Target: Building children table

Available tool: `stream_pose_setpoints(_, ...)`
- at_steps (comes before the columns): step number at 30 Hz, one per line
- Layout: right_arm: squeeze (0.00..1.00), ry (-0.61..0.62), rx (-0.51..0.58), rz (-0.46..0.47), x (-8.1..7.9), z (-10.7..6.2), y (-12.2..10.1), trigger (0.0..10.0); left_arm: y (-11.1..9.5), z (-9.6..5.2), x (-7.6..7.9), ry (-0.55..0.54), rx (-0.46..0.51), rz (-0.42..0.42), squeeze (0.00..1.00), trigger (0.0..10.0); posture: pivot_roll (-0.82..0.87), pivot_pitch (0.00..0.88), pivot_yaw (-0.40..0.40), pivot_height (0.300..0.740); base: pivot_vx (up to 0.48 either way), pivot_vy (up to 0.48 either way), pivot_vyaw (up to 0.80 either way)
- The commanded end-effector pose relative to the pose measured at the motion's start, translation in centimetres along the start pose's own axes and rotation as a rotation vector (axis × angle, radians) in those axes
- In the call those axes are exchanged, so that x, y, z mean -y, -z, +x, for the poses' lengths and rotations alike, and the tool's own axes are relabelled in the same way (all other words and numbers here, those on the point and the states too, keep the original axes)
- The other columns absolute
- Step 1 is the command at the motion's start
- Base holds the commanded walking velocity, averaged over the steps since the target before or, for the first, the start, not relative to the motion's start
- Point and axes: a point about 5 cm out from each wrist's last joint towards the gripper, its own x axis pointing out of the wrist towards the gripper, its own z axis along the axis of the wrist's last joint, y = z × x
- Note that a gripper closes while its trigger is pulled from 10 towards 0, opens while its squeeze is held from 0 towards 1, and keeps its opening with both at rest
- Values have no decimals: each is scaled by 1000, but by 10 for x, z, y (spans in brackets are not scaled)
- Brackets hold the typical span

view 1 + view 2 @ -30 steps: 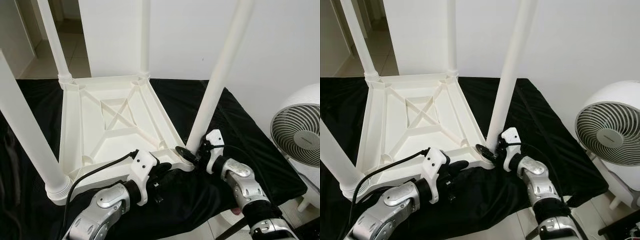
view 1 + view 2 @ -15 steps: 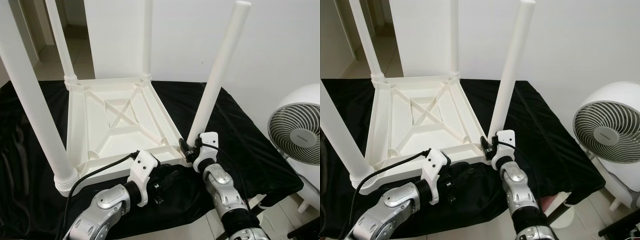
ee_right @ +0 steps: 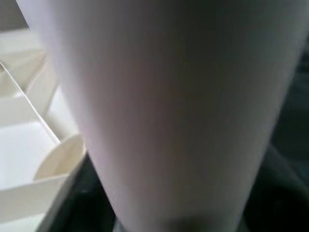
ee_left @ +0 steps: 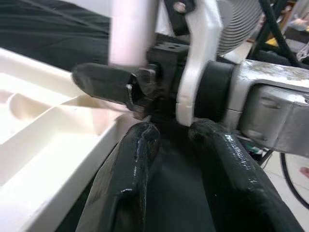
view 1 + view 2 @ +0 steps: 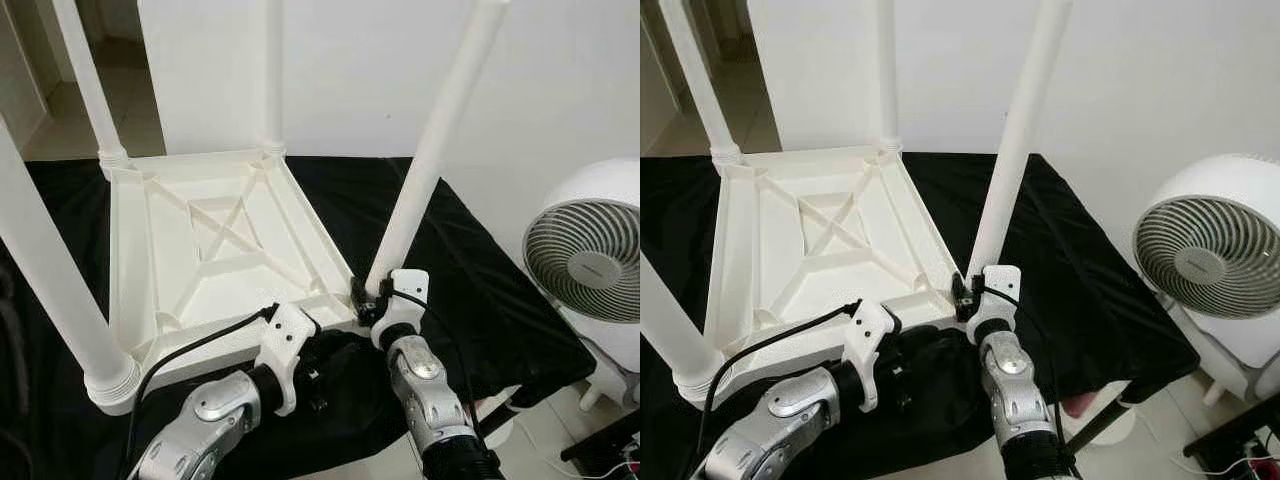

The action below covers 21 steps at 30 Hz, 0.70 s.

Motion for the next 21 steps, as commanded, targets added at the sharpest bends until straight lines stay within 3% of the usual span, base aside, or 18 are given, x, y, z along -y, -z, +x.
stream_pose_setpoints(1,1000,-22,-29,1,4,-4,4,10000,-2,0,2,25,-6,15,0,10000,35,39,-57,740,0,0,0)
stream_pose_setpoints(4,1000,-42,-15,-5,5,-6,0,10000,-2,0,3,25,-5,15,0,10000,35,39,-57,740,0,0,0)
stream_pose_setpoints(8,1000,-175,-37,-83,18,-6,-6,10000,-2,0,2,27,-7,16,0,10000,34,39,-55,740,0,0,0)
stream_pose_setpoints(9,353,-207,-37,-90,21,-6,-8,10000,-3,0,2,27,-6,16,0,10000,34,39,-55,740,0,0,0)
stream_pose_setpoints(10,353,-207,-37,-90,21,-6,-8,10000,-3,0,2,27,-6,16,0,10000,34,39,-55,740,0,0,0)
stream_pose_setpoints(11,0,-233,-38,-100,23,-6,-9,10000,-3,0,2,27,-5,16,0,10000,33,38,-55,740,0,0,0)
stream_pose_setpoints(15,0,-329,-23,-147,27,-4,-14,10000,-3,0,1,28,-4,17,0,10000,30,36,-53,740,0,0,0)
stream_pose_setpoints(21,0,-567,-35,-264,33,-5,-18,10000,-4,1,1,31,-3,19,0,10000,29,32,-48,740,0,0,0)
